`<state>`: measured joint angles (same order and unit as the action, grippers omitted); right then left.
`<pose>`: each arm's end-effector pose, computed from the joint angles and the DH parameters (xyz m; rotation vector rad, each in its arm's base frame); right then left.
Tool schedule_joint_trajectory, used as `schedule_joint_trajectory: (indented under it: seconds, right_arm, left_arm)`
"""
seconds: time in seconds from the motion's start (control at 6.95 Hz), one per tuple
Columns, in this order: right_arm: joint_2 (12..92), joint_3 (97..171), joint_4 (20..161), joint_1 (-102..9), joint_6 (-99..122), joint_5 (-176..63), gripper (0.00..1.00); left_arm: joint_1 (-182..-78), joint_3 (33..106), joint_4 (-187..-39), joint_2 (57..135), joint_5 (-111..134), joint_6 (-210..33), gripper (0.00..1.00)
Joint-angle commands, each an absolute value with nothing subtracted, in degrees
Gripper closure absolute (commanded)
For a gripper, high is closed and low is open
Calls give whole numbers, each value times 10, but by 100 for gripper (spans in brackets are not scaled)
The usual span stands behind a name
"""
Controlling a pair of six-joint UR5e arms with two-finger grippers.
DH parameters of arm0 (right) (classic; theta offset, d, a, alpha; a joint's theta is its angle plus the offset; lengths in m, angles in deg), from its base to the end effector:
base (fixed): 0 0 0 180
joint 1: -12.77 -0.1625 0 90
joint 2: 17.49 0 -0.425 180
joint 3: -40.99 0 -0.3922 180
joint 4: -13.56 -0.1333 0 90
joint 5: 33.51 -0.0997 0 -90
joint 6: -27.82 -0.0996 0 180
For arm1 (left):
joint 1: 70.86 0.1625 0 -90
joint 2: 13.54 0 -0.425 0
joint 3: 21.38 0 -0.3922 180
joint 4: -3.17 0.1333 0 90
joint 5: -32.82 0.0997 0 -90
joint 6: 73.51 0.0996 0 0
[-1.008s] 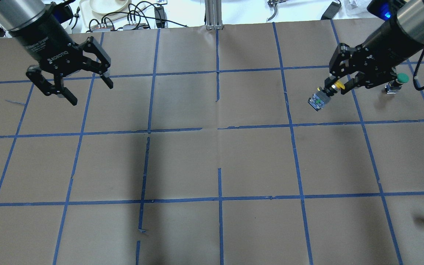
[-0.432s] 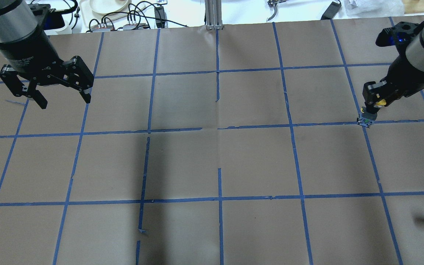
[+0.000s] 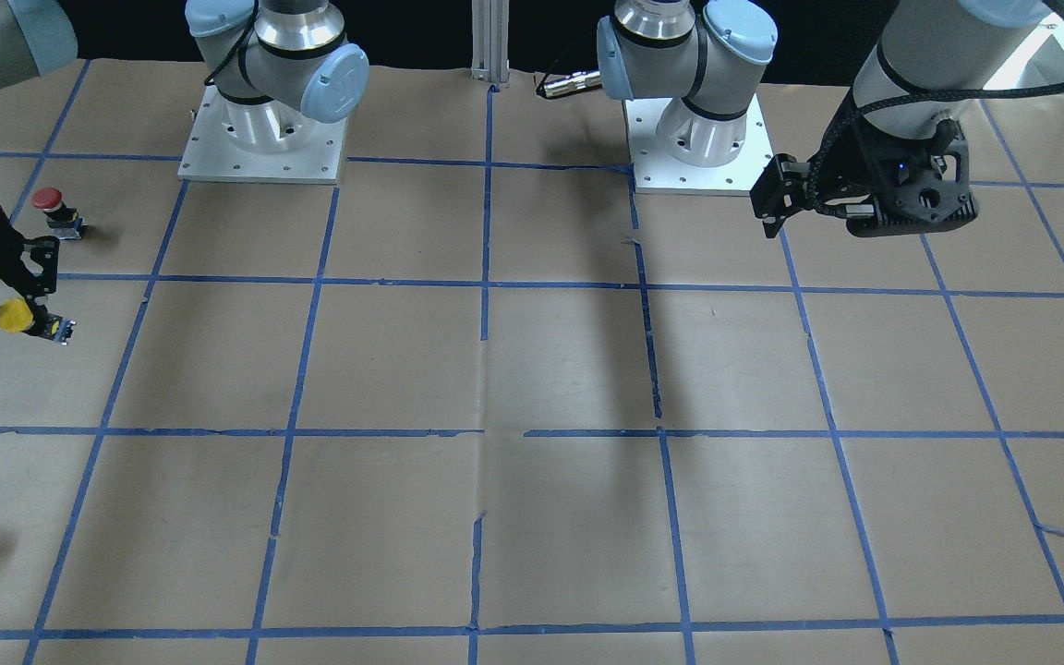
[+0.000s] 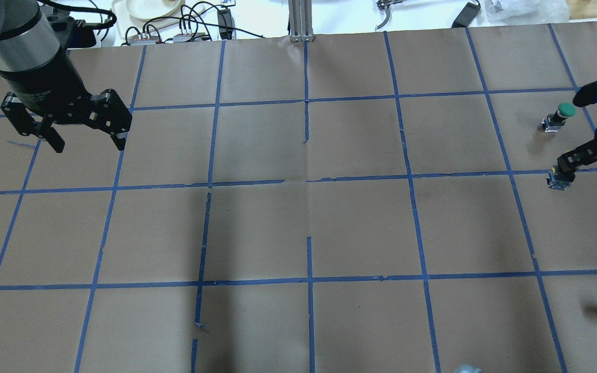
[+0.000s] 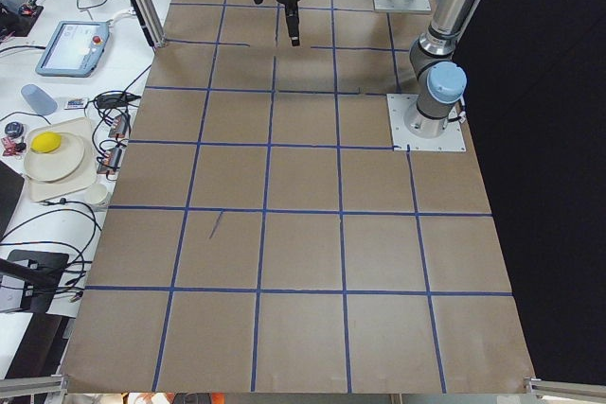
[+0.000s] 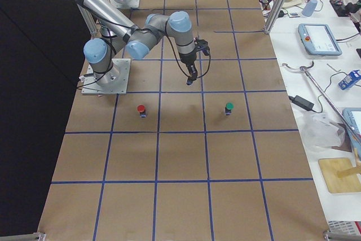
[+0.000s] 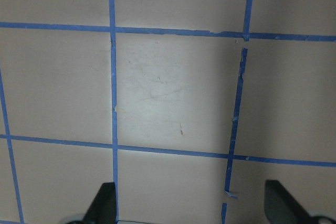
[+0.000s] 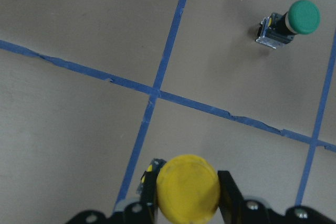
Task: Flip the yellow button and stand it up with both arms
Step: 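Carry the button with the right gripper down near the green button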
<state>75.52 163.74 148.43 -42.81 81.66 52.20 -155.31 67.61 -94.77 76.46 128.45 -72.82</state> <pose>-0.1328 -0.4428 0.3225 0.5189 -2.9442 0.3629 -0.0766 -0.4889 0.4840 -0.1200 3.0418 0.1922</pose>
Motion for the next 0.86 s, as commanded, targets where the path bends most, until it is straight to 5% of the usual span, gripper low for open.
schedule_joint_trajectory:
  seconds: [0.0,0.72]
  right_arm:
    - [751,1685,1551,-351,951,450,90]
    - [664,1710,1658,-243,1033,387,91]
  left_arm:
    - [-1580,679,-931,757,1261,-786,0]
    - [-1590,692,-921,749,1258,-788,0]
